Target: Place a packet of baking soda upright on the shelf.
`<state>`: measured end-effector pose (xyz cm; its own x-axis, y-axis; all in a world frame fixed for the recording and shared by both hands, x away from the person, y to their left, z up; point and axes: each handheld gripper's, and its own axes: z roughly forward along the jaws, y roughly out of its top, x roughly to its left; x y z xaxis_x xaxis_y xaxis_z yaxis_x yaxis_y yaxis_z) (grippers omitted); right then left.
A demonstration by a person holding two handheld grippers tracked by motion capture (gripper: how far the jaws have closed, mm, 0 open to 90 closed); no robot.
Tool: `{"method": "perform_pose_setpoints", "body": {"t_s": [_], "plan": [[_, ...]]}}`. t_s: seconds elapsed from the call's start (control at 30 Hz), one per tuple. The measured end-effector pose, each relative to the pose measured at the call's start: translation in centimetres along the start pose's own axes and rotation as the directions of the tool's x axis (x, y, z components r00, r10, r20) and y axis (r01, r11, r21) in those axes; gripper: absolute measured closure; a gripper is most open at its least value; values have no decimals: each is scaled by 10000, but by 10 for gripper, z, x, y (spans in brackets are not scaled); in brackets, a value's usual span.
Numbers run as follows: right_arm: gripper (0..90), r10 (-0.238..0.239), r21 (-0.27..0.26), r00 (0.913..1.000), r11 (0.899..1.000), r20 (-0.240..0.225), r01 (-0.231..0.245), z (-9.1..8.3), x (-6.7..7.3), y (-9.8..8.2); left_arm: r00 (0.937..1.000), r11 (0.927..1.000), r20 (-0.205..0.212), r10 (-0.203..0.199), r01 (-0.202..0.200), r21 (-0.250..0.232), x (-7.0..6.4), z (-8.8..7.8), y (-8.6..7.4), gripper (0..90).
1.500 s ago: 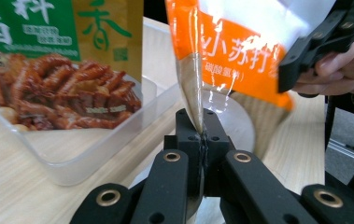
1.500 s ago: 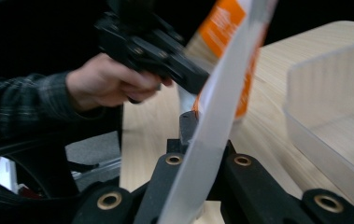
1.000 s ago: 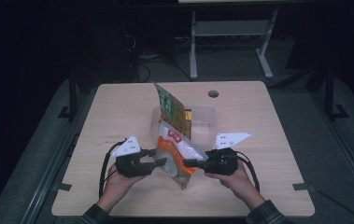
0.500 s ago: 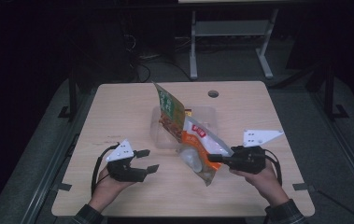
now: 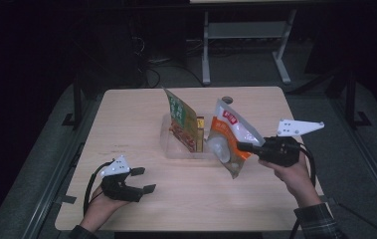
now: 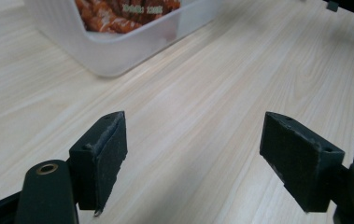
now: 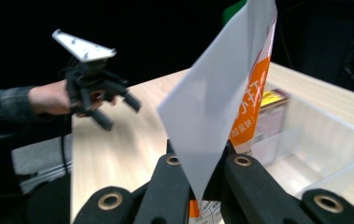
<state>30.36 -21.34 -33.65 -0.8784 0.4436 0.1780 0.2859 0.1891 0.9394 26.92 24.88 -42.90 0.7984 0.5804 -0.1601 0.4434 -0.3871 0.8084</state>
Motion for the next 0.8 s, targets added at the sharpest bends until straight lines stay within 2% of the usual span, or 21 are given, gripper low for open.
{"method": "perform_pose_setpoints", "body": {"t_s": [0.1,0.13,0.17,0.2,0.27,0.3,0.4,0.57,0.8], "plan": [[900,21,-76,9997,10000,226,-19,1,-7,5,10000,10000,-43,-21,21,35,2,-1,-2,220],[900,99,-146,9988,9999,478,-92,3,-14,10,10000,10000,-45,-7,8,98,3,-1,-3,219],[900,99,-146,9988,9999,478,-92,3,-14,10,10000,10000,-45,-7,8,98,3,-1,-3,218],[900,133,-250,9976,9996,687,-116,7,-22,14,10000,9999,-6,-60,60,87,3,1,-3,216],[900,152,-265,9970,9996,762,-132,9,-25,15,10000,9999,2,34,-34,130,3,1,-3,215],[900,275,-296,9950,9993,960,-248,14,-34,18,10000,9999,-4,32,-32,131,3,1,-3,213],[900,383,-322,9937,9989,1054,-351,20,-41,20,10000,9998,-9,-3,3,188,4,2,-4,211],[900,688,-160,9889,9976,1317,-673,42,-63,19,10000,9996,21,-33,33,267,5,4,-4,209],[900,816,274,9845,9958,1554,-869,61,-76,12,10000,9996,74,-66,64,267,4,4,-5,209]]}}
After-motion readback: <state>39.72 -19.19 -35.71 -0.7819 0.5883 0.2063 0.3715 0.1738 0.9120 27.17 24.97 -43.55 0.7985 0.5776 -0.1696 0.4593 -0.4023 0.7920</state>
